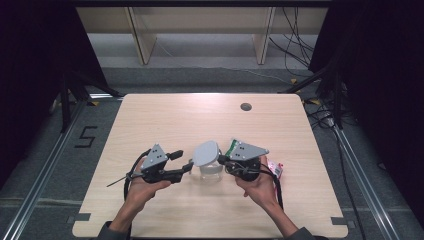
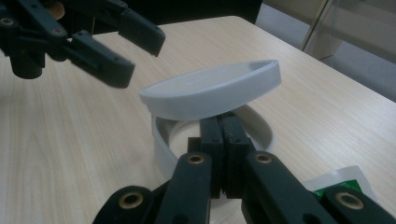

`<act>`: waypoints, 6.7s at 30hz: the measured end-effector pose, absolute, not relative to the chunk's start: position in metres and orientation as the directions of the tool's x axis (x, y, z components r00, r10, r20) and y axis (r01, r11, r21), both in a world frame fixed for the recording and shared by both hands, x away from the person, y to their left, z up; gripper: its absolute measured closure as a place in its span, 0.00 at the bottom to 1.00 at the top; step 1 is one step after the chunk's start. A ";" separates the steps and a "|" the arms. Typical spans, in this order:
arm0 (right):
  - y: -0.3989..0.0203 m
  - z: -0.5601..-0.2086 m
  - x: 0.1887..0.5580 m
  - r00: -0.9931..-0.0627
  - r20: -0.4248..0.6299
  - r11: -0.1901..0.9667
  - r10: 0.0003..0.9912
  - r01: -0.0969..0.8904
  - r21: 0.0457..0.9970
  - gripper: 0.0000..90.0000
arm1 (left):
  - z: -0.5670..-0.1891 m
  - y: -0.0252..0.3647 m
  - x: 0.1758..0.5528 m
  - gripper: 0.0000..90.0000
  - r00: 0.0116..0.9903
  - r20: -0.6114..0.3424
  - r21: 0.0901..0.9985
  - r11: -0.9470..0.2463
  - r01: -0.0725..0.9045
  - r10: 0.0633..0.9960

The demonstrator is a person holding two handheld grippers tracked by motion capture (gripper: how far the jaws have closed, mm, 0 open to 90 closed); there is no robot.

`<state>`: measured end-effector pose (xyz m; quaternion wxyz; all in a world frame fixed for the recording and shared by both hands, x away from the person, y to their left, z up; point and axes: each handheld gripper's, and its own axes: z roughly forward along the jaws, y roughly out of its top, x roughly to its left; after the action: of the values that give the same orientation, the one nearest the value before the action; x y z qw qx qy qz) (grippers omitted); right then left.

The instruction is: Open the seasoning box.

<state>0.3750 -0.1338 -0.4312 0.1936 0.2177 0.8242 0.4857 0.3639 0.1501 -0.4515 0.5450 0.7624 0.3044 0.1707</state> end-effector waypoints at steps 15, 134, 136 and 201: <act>-0.119 -0.424 0.377 -0.844 -0.108 0.418 0.525 0.146 0.897 1.00 | -0.458 0.158 0.348 0.34 0.747 -0.065 0.918 -0.254 0.305 0.662; -0.251 -0.478 0.451 -0.687 0.129 0.407 0.715 0.559 0.722 1.00 | -0.479 0.170 0.338 0.21 0.730 -0.095 0.887 -0.275 0.370 0.677; -0.251 -0.478 0.448 -0.676 0.110 0.393 0.729 0.544 0.741 1.00 | -0.478 0.171 0.338 0.21 0.740 -0.087 0.892 -0.279 0.356 0.667; -0.329 -0.489 0.379 -0.353 0.284 0.051 0.891 0.702 0.710 0.47 | -0.482 0.173 0.336 0.21 0.734 -0.076 0.884 -0.296 0.363 0.675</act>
<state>0.3794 -0.3288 -0.4893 0.1167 0.5567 0.7155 0.4055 0.3360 0.1734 -0.4822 0.4940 0.7893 0.3287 0.1577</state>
